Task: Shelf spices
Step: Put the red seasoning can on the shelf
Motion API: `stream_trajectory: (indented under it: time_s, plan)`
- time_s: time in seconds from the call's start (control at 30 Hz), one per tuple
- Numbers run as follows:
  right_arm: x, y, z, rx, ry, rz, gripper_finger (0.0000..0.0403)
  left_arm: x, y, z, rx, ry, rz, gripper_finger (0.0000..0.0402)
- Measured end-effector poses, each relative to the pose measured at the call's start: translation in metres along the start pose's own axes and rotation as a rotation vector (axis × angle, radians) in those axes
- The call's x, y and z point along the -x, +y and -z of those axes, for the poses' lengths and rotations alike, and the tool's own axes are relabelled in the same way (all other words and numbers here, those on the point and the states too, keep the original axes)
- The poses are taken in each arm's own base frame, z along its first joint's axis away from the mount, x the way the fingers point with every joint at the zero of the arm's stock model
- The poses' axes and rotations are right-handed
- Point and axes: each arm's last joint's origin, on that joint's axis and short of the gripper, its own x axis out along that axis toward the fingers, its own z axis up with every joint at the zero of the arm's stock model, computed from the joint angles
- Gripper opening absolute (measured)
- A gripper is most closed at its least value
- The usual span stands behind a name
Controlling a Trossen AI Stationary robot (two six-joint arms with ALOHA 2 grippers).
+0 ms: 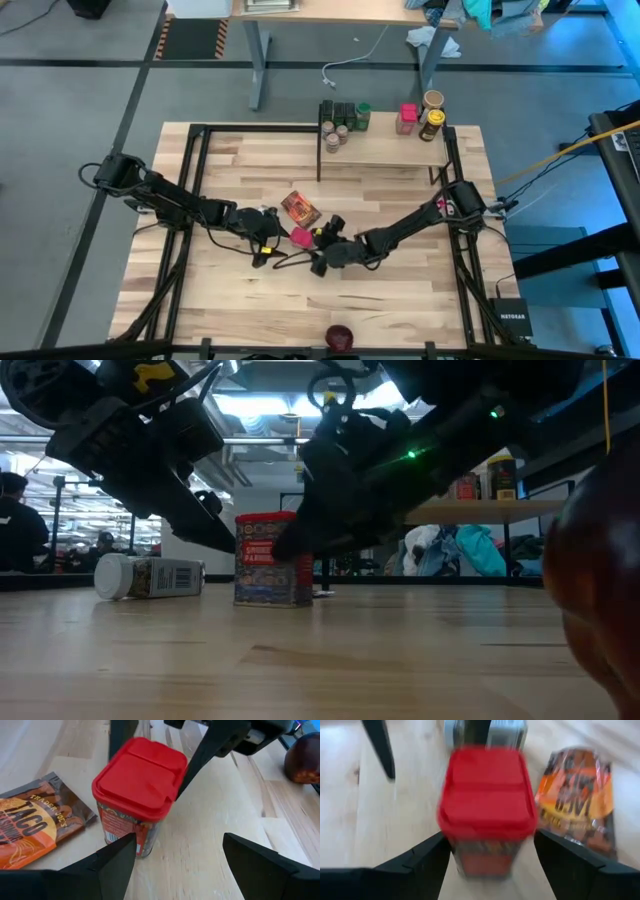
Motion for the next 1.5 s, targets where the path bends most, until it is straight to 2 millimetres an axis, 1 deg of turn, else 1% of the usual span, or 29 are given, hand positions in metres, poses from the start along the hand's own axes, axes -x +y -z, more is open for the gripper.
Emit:
stream_trajectory:
  time_s: [0.17,0.23,0.3,0.47,0.57,0.63,0.7,0.77,0.93,1.07,1.2,1.3,1.4,1.5]
  plan:
    - [-0.001,0.001,-0.007,0.034,-0.062,-0.016,0.0291,0.000,0.000,0.000,0.001,0.000,0.000,0.0290]
    - [-0.001,0.002,-0.007,0.050,-0.062,-0.022,0.0285,0.000,0.000,0.000,0.001,0.000,0.000,0.0290]
    - [-0.001,0.001,-0.007,0.054,-0.059,-0.022,0.0269,0.000,0.000,0.000,0.001,0.000,0.000,0.0290]
    - [-0.007,0.000,-0.003,0.050,-0.062,-0.020,0.0209,0.000,0.000,0.000,-0.002,0.003,-0.002,0.0290]
    - [-0.007,-0.001,-0.004,0.053,-0.061,-0.015,0.0209,0.000,0.000,0.000,-0.001,0.004,-0.005,0.0290]
    - [-0.003,0.000,-0.006,0.092,-0.062,0.015,0.0209,0.000,0.000,0.000,-0.001,-0.001,-0.003,0.0290]
    - [0.006,0.000,-0.009,0.136,-0.070,0.083,0.0209,0.000,0.000,0.000,-0.001,-0.002,-0.001,0.0290]
    - [0.020,0.001,-0.016,0.167,-0.087,0.168,0.0207,0.000,0.000,0.000,-0.001,0.002,0.000,0.0290]
    - [0.062,-0.001,-0.038,0.208,-0.123,0.319,0.0206,0.000,0.000,0.000,-0.001,0.004,0.000,0.0290]
    - [0.101,-0.006,-0.061,0.188,-0.207,0.437,0.0206,0.000,0.000,0.000,0.003,0.004,0.000,0.0290]
    - [0.131,-0.025,-0.079,0.175,-0.245,0.551,0.0205,0.000,0.000,0.000,0.004,0.004,0.000,0.0290]
    - [0.148,-0.047,-0.096,0.130,-0.273,0.629,0.0205,0.000,0.000,0.000,0.006,0.005,0.000,0.0290]
    - [0.159,-0.073,-0.110,0.066,-0.276,0.686,0.0205,0.000,0.000,0.000,0.006,0.005,0.000,0.0290]
    - [0.164,-0.101,-0.119,0.001,-0.268,0.761,0.0205,0.000,0.000,0.000,0.006,0.005,0.000,0.0290]
